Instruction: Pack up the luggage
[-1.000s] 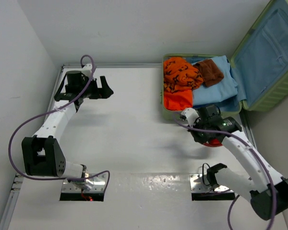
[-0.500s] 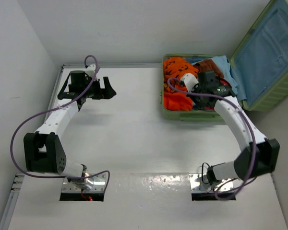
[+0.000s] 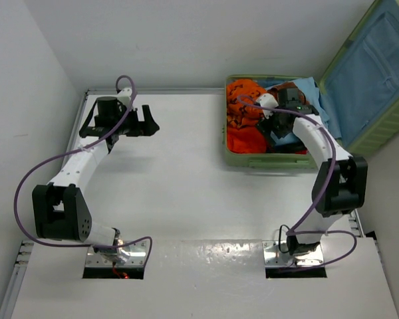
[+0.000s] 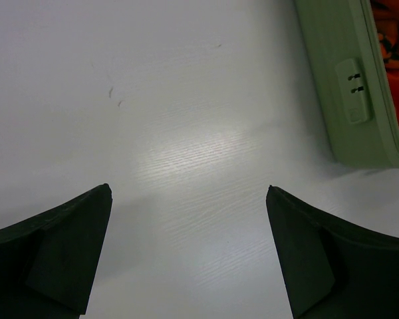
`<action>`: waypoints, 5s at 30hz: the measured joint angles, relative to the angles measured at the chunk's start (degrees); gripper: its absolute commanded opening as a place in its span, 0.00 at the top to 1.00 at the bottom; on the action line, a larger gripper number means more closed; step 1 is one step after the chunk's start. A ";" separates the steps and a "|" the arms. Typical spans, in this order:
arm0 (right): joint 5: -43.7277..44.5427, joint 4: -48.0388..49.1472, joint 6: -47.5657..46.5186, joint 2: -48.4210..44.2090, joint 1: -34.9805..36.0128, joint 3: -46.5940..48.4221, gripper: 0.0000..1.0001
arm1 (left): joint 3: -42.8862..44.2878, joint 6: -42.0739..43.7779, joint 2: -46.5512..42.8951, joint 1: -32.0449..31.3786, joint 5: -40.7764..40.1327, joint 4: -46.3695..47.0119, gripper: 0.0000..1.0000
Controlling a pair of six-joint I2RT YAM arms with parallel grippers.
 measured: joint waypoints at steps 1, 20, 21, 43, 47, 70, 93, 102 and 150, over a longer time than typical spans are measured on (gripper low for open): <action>-0.11 -0.81 0.35 -0.26 0.00 1.40 0.08 | 0.09 -0.04 0.00 0.00 -0.02 -0.04 0.00; 18.14 26.18 -27.50 -8.26 -9.33 28.52 0.23 | 2.54 -2.69 -0.31 0.37 2.73 -0.46 0.00; 18.29 26.23 -29.49 -5.20 -11.67 30.29 0.23 | 2.49 -2.54 -0.52 0.37 2.71 -0.46 0.00; 11.21 30.03 -41.83 6.97 -31.82 37.55 1.00 | 2.49 -2.67 -1.07 0.37 2.62 -0.46 0.00; 10.23 33.27 -42.47 -0.96 -30.32 26.95 1.00 | 2.49 -2.82 -0.35 0.35 2.69 -0.46 0.00; -6.10 -1.33 8.50 -25.05 42.62 19.58 0.19 | -3.23 -8.90 2.95 -0.09 11.91 7.02 0.00; 0.39 15.69 17.35 -33.51 -29.92 -6.12 0.64 | -3.78 -30.77 25.53 -13.18 24.28 39.08 0.29; -10.36 11.63 17.68 -34.64 -42.03 -15.54 0.56 | -0.90 -11.96 19.06 -20.26 24.24 29.40 0.35; -48.54 -22.27 17.31 -33.03 -65.44 -7.23 0.53 | 38.99 55.89 47.56 -54.75 0.37 14.60 0.45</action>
